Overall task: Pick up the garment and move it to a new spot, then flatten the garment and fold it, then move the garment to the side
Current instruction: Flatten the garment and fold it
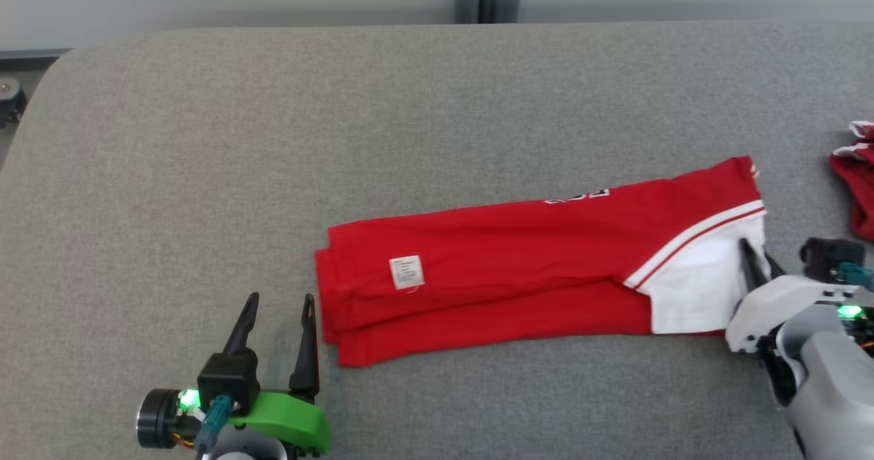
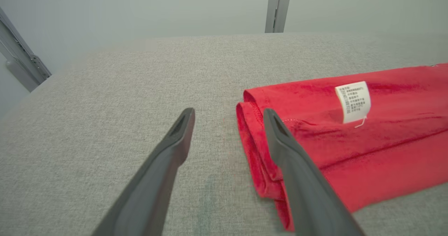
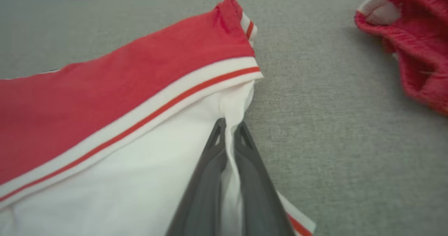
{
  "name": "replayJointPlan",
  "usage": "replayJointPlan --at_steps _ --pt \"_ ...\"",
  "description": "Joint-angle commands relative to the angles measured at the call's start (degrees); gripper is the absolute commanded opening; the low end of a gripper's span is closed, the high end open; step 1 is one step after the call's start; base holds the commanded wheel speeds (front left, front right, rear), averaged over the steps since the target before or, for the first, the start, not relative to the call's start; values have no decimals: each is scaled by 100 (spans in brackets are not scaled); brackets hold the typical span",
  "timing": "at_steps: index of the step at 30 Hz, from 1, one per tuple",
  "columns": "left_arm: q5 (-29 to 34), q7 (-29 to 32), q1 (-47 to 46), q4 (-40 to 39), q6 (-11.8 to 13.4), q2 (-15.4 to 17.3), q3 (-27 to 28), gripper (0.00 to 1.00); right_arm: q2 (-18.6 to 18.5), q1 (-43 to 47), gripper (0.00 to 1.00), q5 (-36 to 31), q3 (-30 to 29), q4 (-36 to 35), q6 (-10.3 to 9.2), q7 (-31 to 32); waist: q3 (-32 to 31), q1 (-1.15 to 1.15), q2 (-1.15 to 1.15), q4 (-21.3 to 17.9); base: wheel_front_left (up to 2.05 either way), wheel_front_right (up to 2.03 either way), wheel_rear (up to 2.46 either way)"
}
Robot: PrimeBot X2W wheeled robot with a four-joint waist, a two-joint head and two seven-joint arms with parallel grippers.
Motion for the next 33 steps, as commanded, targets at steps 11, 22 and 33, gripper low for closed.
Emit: replayJointPlan --at_steps 11,22,33 --pt "-57 2 36 44 7 21 -143 100 286 529 0 -632 -617 -1643 -18 -8 -250 0 0 -133 0 0 0" --pt "-215 2 -18 49 55 21 -435 100 729 395 0 305 2069 -2761 -16 -3 -277 0 0 381 0 0 0" --pt "-318 2 -116 89 71 20 -572 100 930 -271 0 774 3533 -1985 -16 -2 -131 0 0 1048 0 0 0"
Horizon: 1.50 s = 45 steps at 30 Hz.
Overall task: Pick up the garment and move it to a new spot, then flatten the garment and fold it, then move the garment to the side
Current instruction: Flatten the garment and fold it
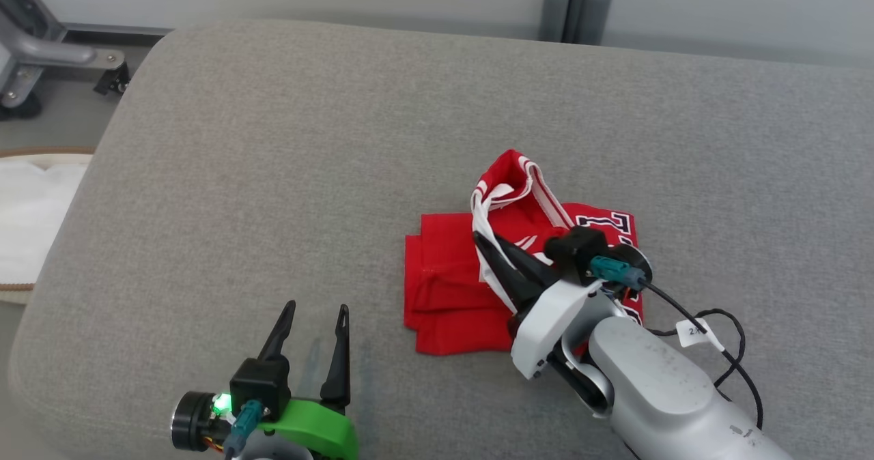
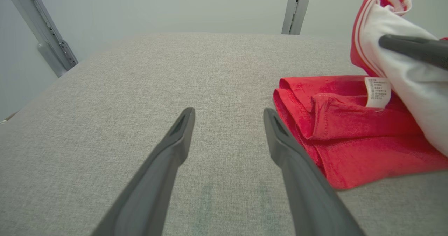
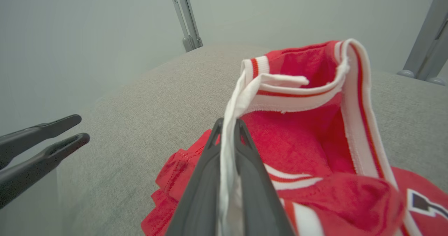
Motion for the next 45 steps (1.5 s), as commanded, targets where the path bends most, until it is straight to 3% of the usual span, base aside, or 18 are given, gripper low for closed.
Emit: replayJointPlan --at_steps 1,3,4,5,6,12,21,30,38,45 --pt "-19 2 -124 0 1 19 -23 100 -7 -102 0 73 146 102 -6 -15 79 0 0 234 0 0 0" --pt "-42 2 -137 9 22 19 -41 100 14 -170 0 185 371 251 -6 -17 78 0 0 285 0 0 0" --pt "-39 2 -135 16 30 19 -47 100 20 -207 10 227 477 282 -6 -18 72 0 0 298 0 0 0" --pt "-48 2 -132 21 37 19 -52 100 28 -243 48 346 598 224 -6 -21 64 0 0 312 0 0 0" --pt "-52 2 -131 24 43 19 -52 100 28 -273 100 417 659 173 -6 -22 57 0 0 316 0 0 0" --pt "-12 2 -137 -22 77 19 54 100 5 -281 100 371 360 -156 -6 -24 4 0 0 110 0 0 0" --pt "183 2 -161 -75 29 19 314 100 -5 353 100 -708 -1572 -476 -6 -24 -160 0 0 -462 0 0 0" --pt "397 2 16 -64 -47 19 554 100 -35 1230 100 -1413 -2930 -779 -6 -25 -360 0 0 -870 0 0 0" --pt "498 2 303 -83 -64 19 709 100 5 1914 100 -1697 -3546 -953 -6 -25 -612 0 0 -1100 0 0 0" --pt "505 2 574 -164 -45 19 761 100 22 2302 100 -1619 -3668 -977 -6 -24 -762 0 0 -1205 0 0 0"
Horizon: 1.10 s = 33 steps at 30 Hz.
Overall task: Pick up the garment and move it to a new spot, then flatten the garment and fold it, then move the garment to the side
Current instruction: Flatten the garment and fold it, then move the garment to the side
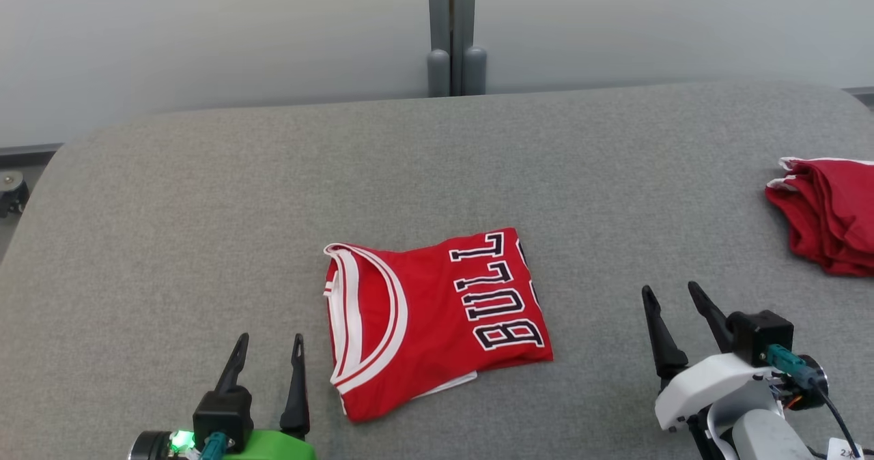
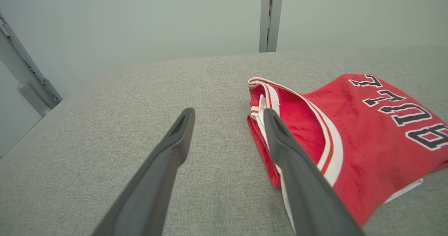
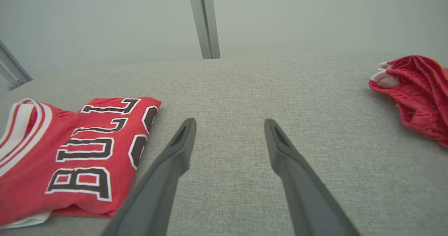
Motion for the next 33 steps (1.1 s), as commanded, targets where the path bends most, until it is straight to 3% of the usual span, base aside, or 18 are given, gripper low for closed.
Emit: replayJointPlan --at_steps 1,17,26,33 --pt "5 2 97 -33 24 20 12 100 -15 96 100 60 -25 1 -6 -20 -56 0 0 -48 0 0 0" --pt "-56 2 143 -100 16 20 -92 100 -12 170 100 103 139 39 -6 -20 -69 0 0 -6 0 0 0" --pt "-113 2 -139 -124 -34 20 -252 100 -14 -847 100 244 1025 413 -6 -20 349 0 0 317 0 0 0" --pt "-205 2 -350 -93 -28 20 -372 100 -21 -1589 100 232 1571 1322 -6 -16 584 0 0 654 0 0 0"
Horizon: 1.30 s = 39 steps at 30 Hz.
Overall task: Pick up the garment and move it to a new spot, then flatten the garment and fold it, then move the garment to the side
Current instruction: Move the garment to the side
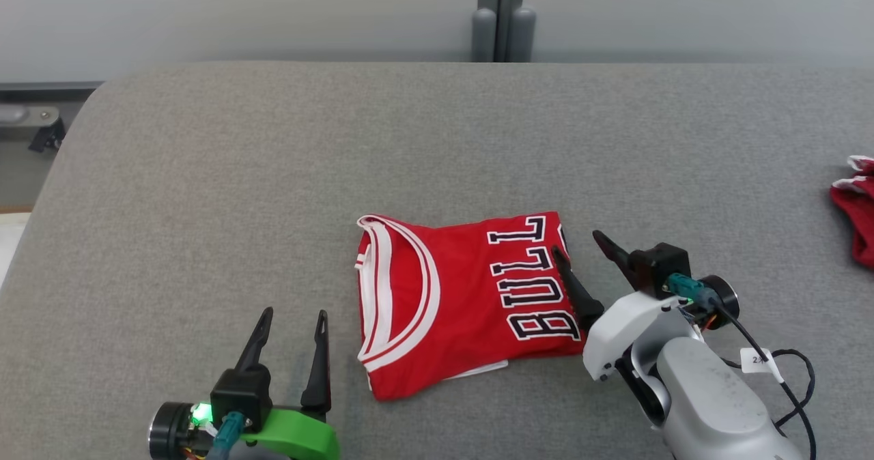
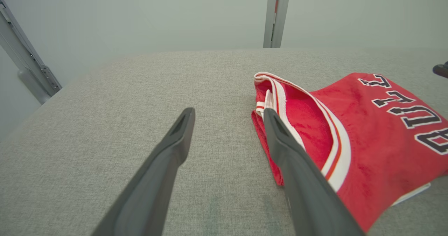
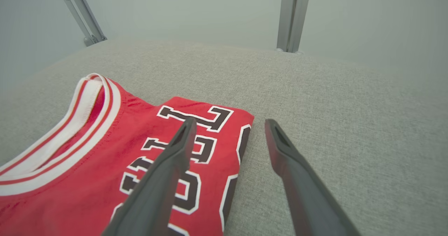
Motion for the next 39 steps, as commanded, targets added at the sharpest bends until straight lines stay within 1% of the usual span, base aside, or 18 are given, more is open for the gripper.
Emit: replayJointPlan --at_steps 1,8,9,10,11,12,16,20,24,32,39 --pt "-30 2 -125 8 -7 18 -28 100 -30 -103 100 17 67 230 -6 -8 191 0 0 223 0 0 0" --pt "-51 2 -223 12 8 18 -77 100 -32 -347 100 203 349 1432 -6 -5 324 0 0 370 0 0 0" --pt "-56 2 -238 9 12 18 -80 100 -32 -376 68 243 389 1589 -6 5 339 0 0 376 0 0 0" --pt "-55 2 -248 6 16 18 -76 100 -32 -384 32 272 421 1679 -6 6 349 0 0 376 0 0 0" --pt "-59 2 -255 3 24 18 -73 100 -30 -387 19 352 452 1735 -7 8 357 0 0 369 0 0 0" --pt "-64 2 -260 -1 33 18 -70 100 -31 -405 0 397 485 1749 -7 17 359 0 0 357 0 0 0" --pt "-31 2 -267 -6 -21 19 -129 100 -57 -470 0 417 358 1622 -13 11 316 0 0 181 0 0 0" --pt "-87 2 -297 -76 -5 18 -159 100 -49 -422 0 379 221 1433 -13 -2 261 0 0 -196 0 0 0" --pt "-48 2 -291 -123 -13 19 -178 100 -39 -369 0 386 196 1288 -10 -3 199 0 0 -760 0 0 0" --pt "17 2 -318 -163 -47 20 -119 100 -35 -268 0 372 137 1041 -10 -9 204 0 0 -2053 0 0 0" --pt "68 3 -401 -181 -117 21 -168 100 -26 -162 0 390 51 844 -9 -9 286 0 0 -2861 0 0 0"
